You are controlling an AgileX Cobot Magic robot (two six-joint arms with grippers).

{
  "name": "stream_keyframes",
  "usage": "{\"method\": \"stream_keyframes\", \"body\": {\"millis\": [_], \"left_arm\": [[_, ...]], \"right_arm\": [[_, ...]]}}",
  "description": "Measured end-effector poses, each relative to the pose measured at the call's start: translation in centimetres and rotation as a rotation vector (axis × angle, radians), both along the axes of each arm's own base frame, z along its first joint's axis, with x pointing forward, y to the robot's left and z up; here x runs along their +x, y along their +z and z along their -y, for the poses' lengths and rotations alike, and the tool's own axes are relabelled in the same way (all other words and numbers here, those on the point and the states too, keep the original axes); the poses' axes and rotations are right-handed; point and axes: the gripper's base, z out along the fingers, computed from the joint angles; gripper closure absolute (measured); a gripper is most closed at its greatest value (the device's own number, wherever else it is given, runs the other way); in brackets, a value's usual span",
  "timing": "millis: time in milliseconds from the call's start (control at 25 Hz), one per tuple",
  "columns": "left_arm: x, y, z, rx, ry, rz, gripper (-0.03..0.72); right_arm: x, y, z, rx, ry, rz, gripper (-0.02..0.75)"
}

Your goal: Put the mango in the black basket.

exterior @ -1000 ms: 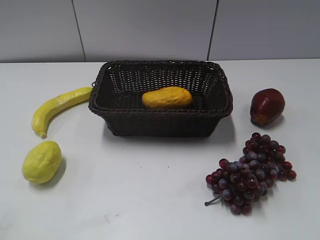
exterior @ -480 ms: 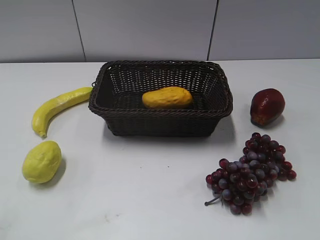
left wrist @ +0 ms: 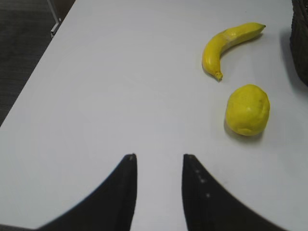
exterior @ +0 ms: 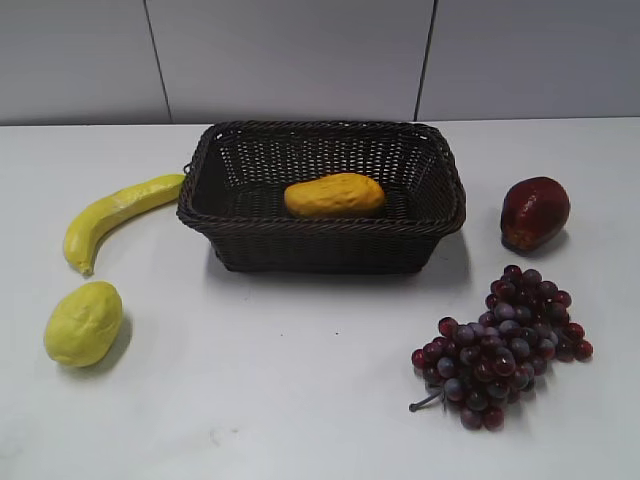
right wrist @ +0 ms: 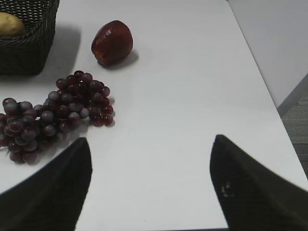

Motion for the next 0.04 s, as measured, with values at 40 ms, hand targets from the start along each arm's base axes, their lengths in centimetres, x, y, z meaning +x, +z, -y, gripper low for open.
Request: {"method": "stream_keyframes", "body": {"millis": [40], "left_arm": [[0.00,0.00,0.00,0.000,0.000,0.000,0.452]], "right_arm": [[0.00,0.00,0.00,0.000,0.000,0.000,0.149]]}}
